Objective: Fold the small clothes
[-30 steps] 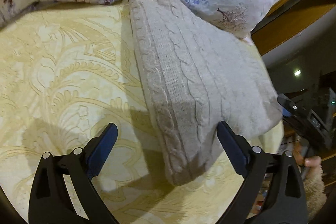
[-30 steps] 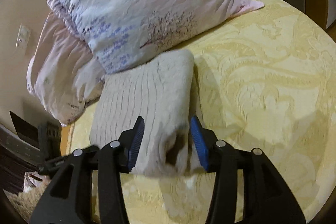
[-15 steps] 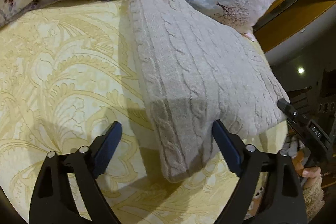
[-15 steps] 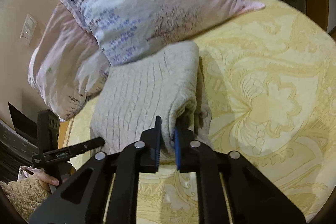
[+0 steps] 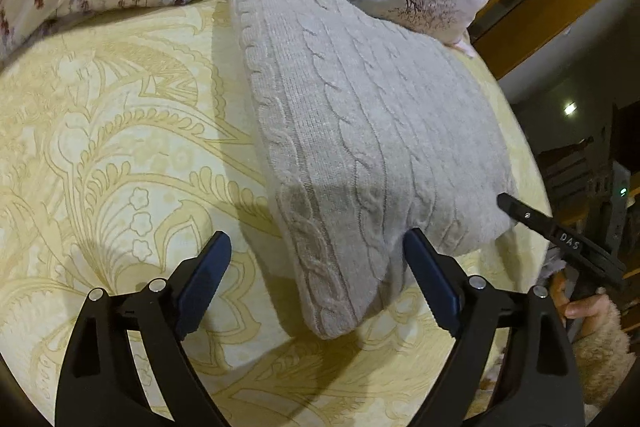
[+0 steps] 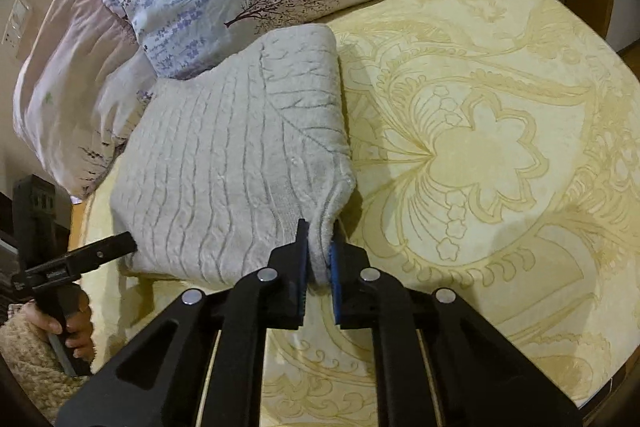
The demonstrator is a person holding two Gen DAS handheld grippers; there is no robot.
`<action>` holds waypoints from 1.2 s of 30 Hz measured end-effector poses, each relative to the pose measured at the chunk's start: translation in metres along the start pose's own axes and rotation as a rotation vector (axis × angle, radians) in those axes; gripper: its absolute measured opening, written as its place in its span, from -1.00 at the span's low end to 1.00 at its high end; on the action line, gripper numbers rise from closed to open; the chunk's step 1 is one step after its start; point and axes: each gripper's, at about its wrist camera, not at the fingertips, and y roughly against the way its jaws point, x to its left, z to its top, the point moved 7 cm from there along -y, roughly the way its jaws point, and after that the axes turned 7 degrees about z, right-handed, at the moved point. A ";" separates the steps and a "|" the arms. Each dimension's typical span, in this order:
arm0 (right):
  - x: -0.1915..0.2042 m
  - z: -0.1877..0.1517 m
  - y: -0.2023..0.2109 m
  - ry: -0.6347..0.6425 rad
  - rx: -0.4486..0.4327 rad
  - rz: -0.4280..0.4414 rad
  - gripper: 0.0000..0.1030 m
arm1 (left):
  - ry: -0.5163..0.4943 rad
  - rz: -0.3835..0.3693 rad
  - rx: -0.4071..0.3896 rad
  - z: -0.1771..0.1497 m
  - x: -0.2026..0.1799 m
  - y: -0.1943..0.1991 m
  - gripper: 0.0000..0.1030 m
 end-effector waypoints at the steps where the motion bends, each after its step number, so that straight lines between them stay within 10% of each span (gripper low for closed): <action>1: 0.000 0.002 0.003 -0.009 -0.007 0.019 -0.70 | 0.044 -0.058 0.004 0.003 0.003 0.003 0.73; 5: -0.006 0.033 0.018 -0.076 -0.078 0.087 -0.04 | 0.188 -0.150 -0.056 0.028 0.022 0.015 0.73; 20: -0.021 0.124 -0.060 -0.221 -0.007 0.176 -0.01 | 0.203 -0.041 -0.037 0.116 0.030 -0.023 0.77; 29: -0.019 0.127 -0.072 -0.180 -0.008 0.177 -0.75 | 0.077 0.084 -0.059 0.128 0.014 -0.035 0.48; 36: -0.017 0.140 -0.070 -0.140 -0.057 0.136 -0.83 | 0.066 0.100 -0.052 0.135 0.010 -0.046 0.46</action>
